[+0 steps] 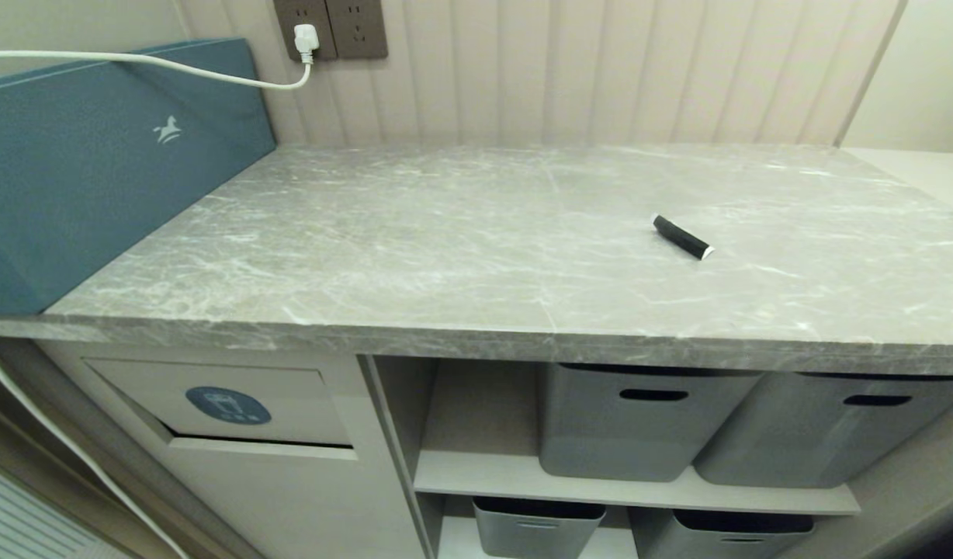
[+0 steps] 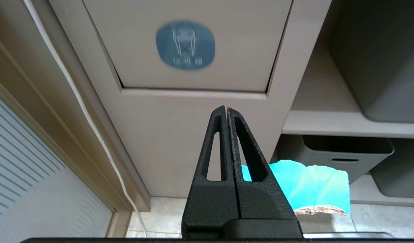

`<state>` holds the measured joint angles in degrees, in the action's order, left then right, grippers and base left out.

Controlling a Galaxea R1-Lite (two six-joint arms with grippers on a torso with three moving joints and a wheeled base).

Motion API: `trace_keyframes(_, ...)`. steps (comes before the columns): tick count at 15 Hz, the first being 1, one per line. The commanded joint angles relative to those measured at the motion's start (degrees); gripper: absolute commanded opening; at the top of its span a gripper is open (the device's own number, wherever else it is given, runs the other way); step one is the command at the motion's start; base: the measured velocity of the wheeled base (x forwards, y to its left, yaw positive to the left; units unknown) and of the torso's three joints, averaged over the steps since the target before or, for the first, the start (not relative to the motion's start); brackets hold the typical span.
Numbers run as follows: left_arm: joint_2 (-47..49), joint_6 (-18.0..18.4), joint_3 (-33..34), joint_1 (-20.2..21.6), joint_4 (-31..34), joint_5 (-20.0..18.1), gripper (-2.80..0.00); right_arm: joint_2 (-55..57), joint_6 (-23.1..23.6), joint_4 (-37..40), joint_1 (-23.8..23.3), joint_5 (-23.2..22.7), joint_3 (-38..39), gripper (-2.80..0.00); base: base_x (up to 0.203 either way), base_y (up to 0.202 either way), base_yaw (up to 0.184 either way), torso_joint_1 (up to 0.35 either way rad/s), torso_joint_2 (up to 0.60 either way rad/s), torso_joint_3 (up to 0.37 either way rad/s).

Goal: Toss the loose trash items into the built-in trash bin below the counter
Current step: Put the garbage in the trash can

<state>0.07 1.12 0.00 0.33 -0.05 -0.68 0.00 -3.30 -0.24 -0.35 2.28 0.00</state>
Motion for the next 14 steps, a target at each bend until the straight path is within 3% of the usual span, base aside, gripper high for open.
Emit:
trace_keyframes(1, 0.1, 0.0, 0.1, 0.0, 0.0, 0.0, -2.8, 0.0, 0.0, 0.0, 0.0, 0.0, 0.0, -2.8, 0.0, 0.0, 0.0, -0.193, 0.49, 0.29)
trace_keyframes(10, 0.1, -0.6, 0.0, 0.0, -0.1, -0.1, -2.8, 0.0, 0.0, 0.0, 0.0, 0.0, 0.0, -2.8, 0.0, 0.0, 0.0, -0.158, 0.46, 0.302)
trace_keyframes(14, 5.5, -1.2, -8.6, -0.2, -0.3, -0.5, -2.8, 0.0, 0.0, 0.0, 0.0, 0.0, 0.1, -2.8, 0.0, 0.0, 0.0, -0.056, 0.2, 0.148)
